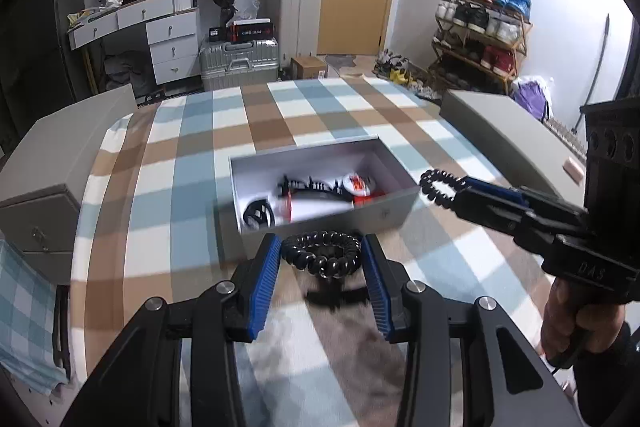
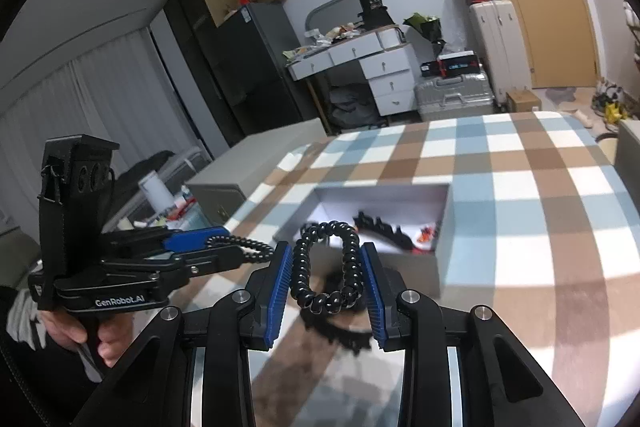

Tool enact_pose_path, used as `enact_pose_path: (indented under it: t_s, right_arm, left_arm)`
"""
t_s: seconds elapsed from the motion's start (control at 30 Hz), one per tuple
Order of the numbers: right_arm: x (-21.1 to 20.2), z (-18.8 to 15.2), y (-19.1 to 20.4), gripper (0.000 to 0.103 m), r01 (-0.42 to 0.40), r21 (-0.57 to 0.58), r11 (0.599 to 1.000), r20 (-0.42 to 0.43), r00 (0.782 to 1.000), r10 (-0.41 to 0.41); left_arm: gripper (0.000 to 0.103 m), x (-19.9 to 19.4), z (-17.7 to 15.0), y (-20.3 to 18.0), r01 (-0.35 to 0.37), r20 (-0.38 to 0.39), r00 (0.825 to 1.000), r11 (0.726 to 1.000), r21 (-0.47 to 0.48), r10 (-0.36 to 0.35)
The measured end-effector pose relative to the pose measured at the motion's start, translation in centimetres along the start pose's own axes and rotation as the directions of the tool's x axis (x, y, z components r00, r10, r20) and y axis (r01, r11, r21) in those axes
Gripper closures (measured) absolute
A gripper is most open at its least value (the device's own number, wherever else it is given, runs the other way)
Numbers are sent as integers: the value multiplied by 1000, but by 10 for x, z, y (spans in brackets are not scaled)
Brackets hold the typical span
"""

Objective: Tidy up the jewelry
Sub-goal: 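Carry both hair ties into the grey box and open both grippers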

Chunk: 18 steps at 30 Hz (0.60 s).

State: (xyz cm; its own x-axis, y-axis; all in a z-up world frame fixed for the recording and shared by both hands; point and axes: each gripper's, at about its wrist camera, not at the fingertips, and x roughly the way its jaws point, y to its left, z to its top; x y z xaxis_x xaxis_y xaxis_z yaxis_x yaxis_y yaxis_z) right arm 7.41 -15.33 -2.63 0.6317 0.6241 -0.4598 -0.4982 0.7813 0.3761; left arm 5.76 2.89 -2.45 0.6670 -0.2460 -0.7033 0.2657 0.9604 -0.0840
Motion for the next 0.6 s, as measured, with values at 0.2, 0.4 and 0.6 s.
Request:
enact_pose_path:
  t_s: [0.2, 0.4, 0.6]
  right_arm:
    - [21, 19, -13, 70, -9, 17, 1000, 10, 1000, 9]
    - [41, 33, -35, 70, -31, 70, 997, 7, 1000, 30]
    - [60, 39, -45, 70, -19, 64, 998, -24, 999, 21]
  left_arm:
    - [67, 14, 21, 6, 32, 22, 999, 999, -18, -32]
    - [67, 31, 38, 13, 63, 29, 998, 997, -51, -62]
    - [67, 48, 43, 12, 92, 10, 996, 994, -61, -92]
